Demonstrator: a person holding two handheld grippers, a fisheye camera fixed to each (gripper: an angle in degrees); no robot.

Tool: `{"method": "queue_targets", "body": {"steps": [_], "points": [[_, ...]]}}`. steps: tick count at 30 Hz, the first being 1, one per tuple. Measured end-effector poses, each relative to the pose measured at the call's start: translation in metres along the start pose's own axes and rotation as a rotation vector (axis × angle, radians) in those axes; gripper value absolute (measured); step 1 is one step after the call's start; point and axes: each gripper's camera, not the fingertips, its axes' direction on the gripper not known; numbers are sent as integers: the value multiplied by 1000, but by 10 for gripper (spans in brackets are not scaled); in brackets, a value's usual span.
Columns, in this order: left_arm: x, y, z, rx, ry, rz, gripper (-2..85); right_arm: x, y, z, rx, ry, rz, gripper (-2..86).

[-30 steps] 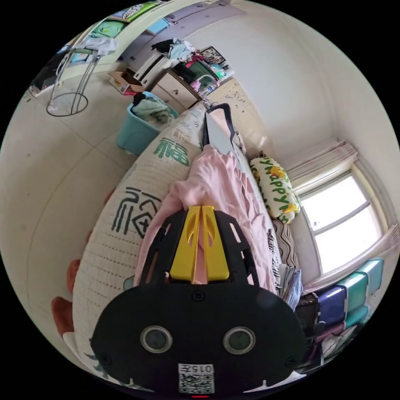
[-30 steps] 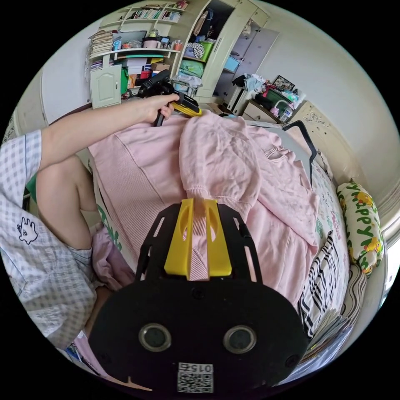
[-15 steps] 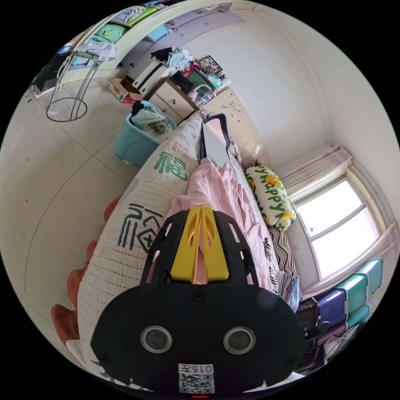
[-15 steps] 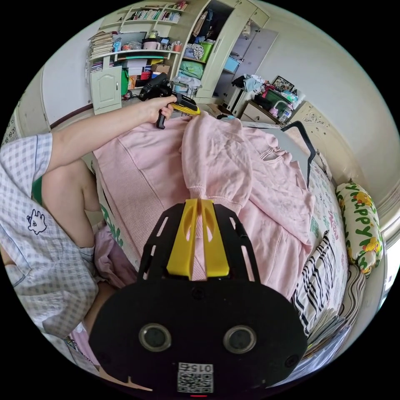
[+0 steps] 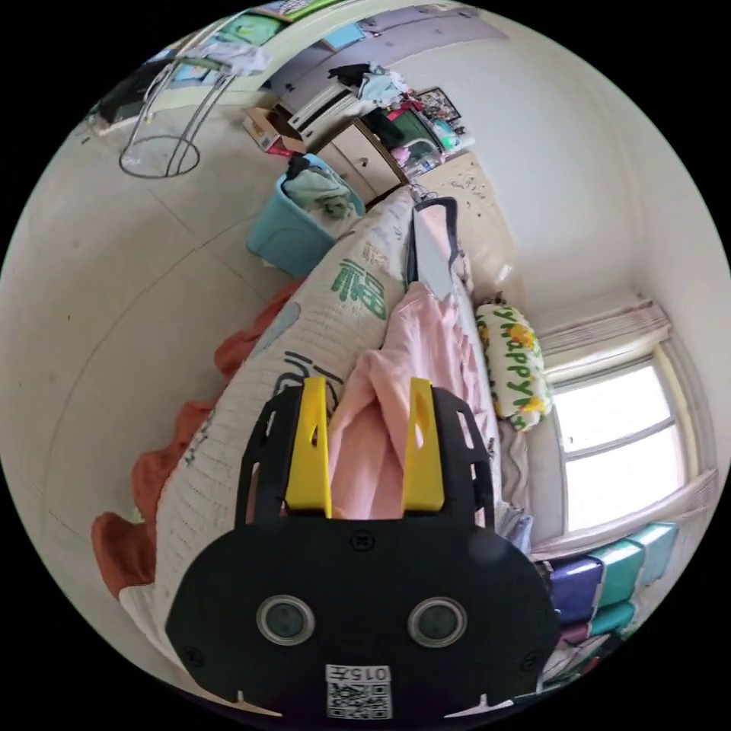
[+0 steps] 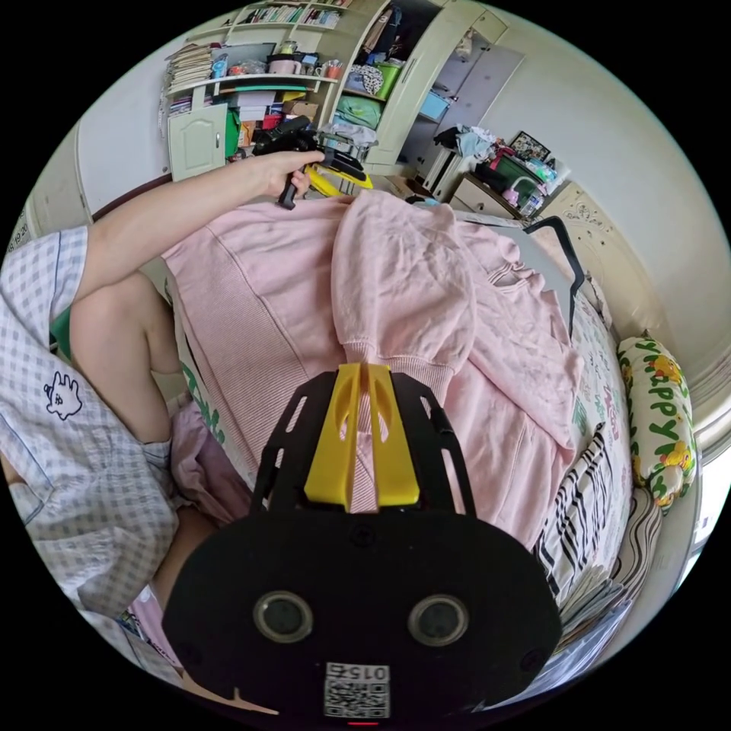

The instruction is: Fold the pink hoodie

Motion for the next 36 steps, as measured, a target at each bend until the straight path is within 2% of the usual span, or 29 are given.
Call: {"method": "queue_targets", "body": {"steps": [2, 10, 16, 18, 20, 24, 26, 29, 31, 36], "points": [[-8, -3, 8, -45, 111, -33, 81, 2, -1, -1, -1, 7, -7, 0], [2, 5, 16, -11, 41, 44, 20, 17, -1, -13, -18, 20, 3, -2], [12, 18, 34, -24, -34, 64, 32, 36, -1, -8, -62, -80, 13, 10], [28, 22, 27, 0, -109, 103, 57, 54, 2, -18, -53, -146, 58, 27], [67, 31, 5, 97, -255, 230, 70, 88, 19, -39, 45, -253, 137, 46], [130, 55, 4, 163, -399, 412, 87, 146, 52, -54, 228, -246, 352, 57], [158, 63, 36, 94, -352, 479, 102, 172, 62, -38, 219, -213, 460, 62], [179, 55, 96, -10, -310, 470, 135, 183, 57, -16, 148, -259, 458, 82], [188, 48, 131, -21, -330, 443, 146, 180, 51, -7, 117, -286, 415, 88], [212, 33, 223, -61, -470, 435, 151, 173, 36, 1, 52, -200, 352, 84]]}}
